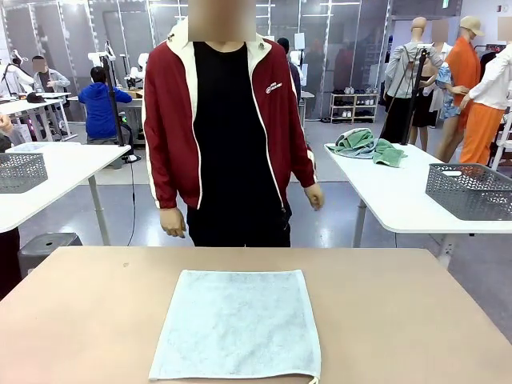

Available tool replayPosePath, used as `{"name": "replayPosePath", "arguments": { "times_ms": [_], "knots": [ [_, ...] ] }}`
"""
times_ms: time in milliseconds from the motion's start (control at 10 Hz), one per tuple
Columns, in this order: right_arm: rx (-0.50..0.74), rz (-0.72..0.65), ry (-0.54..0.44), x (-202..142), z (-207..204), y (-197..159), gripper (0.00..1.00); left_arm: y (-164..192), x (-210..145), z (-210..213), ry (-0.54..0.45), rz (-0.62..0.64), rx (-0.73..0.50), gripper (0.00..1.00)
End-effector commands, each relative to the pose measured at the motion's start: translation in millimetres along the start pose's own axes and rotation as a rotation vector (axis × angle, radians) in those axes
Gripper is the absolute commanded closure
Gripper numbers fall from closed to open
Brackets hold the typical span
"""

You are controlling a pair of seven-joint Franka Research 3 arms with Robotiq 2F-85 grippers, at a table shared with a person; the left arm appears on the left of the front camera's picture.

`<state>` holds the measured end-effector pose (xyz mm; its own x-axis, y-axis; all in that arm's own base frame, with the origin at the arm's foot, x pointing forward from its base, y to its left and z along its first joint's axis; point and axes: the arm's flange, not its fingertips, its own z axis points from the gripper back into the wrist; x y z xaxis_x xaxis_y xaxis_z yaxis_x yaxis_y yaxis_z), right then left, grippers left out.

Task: Fold the towels and place them in the basket.
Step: When a person lays out a Towel with hook on the table, fold it in half twice.

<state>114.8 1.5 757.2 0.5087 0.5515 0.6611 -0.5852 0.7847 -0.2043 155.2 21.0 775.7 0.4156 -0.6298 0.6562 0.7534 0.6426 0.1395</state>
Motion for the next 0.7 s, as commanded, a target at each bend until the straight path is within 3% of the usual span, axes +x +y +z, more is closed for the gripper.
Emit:
{"name": "replayPosePath", "arguments": {
  "times_ms": [0,300,600],
  "knots": [
    [0.0,0.0,0.0,0.0,0.0,0.0,0.0,0.0,0.0,0.0,0.0,0.0,0.0,0.0],
    [0.07,0.151,0.078,32.3,-25.3,1.4,0.0,-0.4,35.5,-23.9,0.123,-0.121,-0.005,0.0],
    [0.22,0.415,0.215,79.2,-78.3,22.4,0.0,-5.9,80.9,-75.1,0.304,-0.3,-0.088,0.0]
  ]
}}
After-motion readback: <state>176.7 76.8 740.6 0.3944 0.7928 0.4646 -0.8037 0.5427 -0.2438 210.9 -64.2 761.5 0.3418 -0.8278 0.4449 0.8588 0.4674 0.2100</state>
